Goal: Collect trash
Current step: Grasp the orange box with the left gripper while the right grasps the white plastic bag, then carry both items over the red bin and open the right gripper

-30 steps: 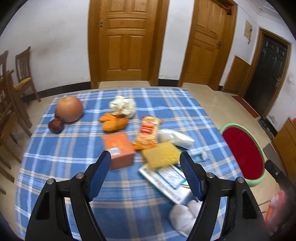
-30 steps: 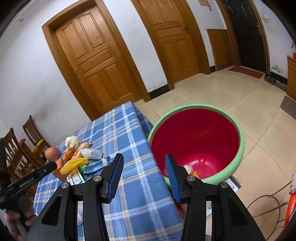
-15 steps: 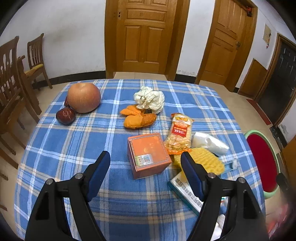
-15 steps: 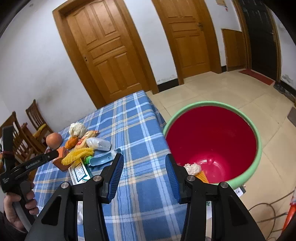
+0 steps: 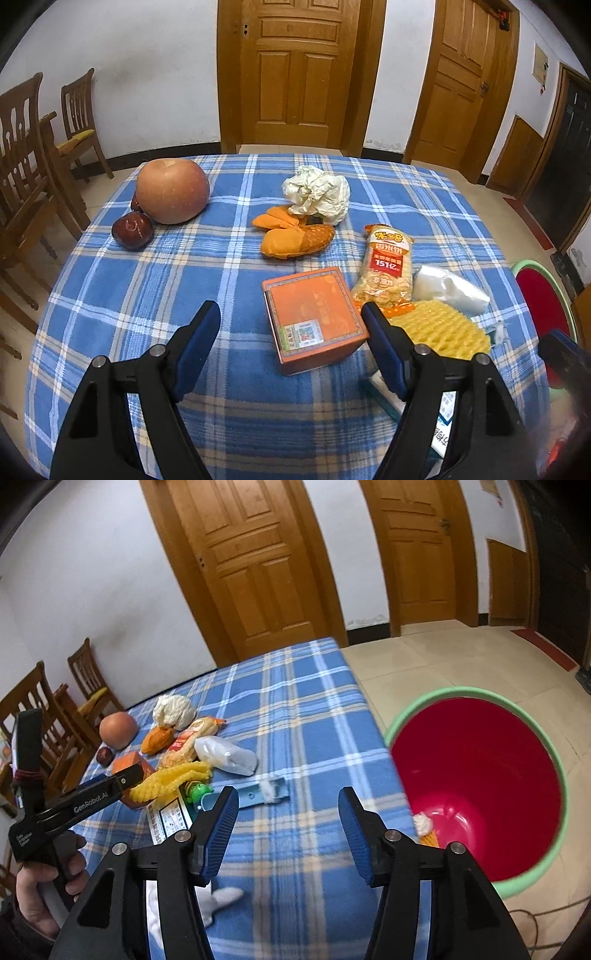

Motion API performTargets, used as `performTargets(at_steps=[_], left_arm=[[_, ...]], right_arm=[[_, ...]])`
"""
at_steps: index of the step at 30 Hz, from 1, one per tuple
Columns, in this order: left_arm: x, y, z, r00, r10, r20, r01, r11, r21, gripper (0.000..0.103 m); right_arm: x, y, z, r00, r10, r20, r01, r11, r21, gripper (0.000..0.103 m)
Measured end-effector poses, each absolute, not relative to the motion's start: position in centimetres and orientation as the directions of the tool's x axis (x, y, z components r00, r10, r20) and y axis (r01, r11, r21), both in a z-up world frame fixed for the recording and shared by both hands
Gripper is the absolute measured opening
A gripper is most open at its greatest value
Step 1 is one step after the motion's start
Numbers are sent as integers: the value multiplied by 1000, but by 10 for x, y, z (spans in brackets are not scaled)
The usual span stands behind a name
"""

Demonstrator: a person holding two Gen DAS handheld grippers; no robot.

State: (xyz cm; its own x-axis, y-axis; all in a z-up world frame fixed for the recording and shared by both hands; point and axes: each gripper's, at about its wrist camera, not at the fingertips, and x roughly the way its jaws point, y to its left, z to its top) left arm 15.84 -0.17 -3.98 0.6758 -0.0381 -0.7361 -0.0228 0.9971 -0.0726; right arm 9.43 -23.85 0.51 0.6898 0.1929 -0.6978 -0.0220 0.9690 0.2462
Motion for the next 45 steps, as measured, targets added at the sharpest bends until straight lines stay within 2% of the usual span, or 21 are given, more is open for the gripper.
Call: performTargets(at_steps=[5,9,15,24,25,26,30,45], left_arm=[[161,3,-46,654,-82,-752,-5,994,-112,55],[163,6,-51,641,-109,-760,0,990,-142,47],[162,8,-52,646,-125,-753,8,988,-157,47],[163,9,-52,645,-142,-751,17,985,-171,46],[163,9,-52,645,-145,-751,19,985,-174,46],[163,9,-51,645,-147,-750,20,984,-176,46],[161,9,-48,650,-152,-744,26,984,-178,46],[133,-2,-17,689,-175,-703,58,981,-187,46]], right_arm=[[119,-222,-3,651,221,-726,-70,970,232,60],[137,-210,-9,631,231,-740,-98,971,219,60],[160,-195,-21,601,234,-764,-127,972,198,60],[178,-185,-31,586,300,-753,-158,953,258,59],[179,-183,-31,586,307,-749,-164,951,261,56],[179,-181,-32,586,310,-749,-172,950,259,44],[175,-178,-31,599,308,-739,-189,951,243,42],[145,-215,0,684,330,-651,-125,932,342,41]])
